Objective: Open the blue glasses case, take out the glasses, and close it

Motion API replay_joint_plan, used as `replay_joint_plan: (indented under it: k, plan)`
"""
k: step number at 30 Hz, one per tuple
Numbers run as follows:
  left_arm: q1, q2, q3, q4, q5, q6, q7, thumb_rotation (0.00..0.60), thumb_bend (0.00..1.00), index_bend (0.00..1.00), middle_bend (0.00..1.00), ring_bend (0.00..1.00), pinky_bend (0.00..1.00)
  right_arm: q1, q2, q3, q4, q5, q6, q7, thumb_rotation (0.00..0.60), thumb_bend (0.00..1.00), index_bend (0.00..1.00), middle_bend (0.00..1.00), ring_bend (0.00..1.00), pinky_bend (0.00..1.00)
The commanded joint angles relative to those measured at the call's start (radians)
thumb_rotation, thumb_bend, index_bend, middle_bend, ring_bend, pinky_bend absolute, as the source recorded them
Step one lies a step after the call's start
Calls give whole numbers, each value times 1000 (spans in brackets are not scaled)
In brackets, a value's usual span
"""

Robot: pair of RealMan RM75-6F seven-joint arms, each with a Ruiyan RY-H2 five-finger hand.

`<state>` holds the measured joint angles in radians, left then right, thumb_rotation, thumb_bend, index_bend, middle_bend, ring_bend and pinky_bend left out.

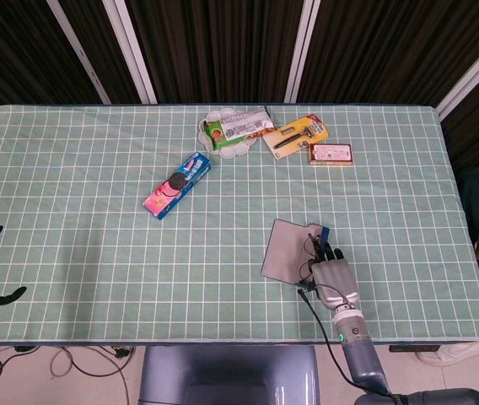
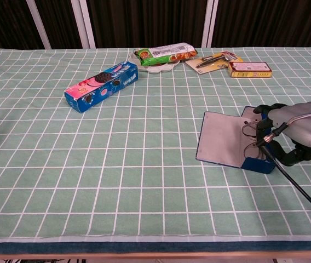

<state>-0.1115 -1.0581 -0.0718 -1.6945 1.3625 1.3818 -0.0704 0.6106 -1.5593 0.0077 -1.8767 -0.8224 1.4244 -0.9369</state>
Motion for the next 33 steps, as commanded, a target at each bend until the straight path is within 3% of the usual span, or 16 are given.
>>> replay_joint_plan:
  k: [1,16,19,26,33]
  plan:
    - [0,0,0,0,1,0,0,600,26,0,0,0,0,-5,5,-3,0,-6,5,-8,600,761,438,0,0,194]
    - [1,1,-1,0,-2,0,-2,600,26,0,0,0,0,-36,15,-10,25,-31,44,-72,600,734,444,0,0,194]
    - [0,1,-2,0,-3,0,-2,600,26,0,0,0,0,-40,12,9,12,-25,44,-62,600,620,410,0,0,194]
    - [0,2,-2,0,-3,-1,-3,600,27,0,0,0,0,-46,-8,60,-8,10,50,-49,600,336,218,0,0,194]
    - [-1,1,-2,0,-5,-4,-3,600,26,0,0,0,0,-40,-29,94,1,29,51,-53,600,301,186,0,0,194]
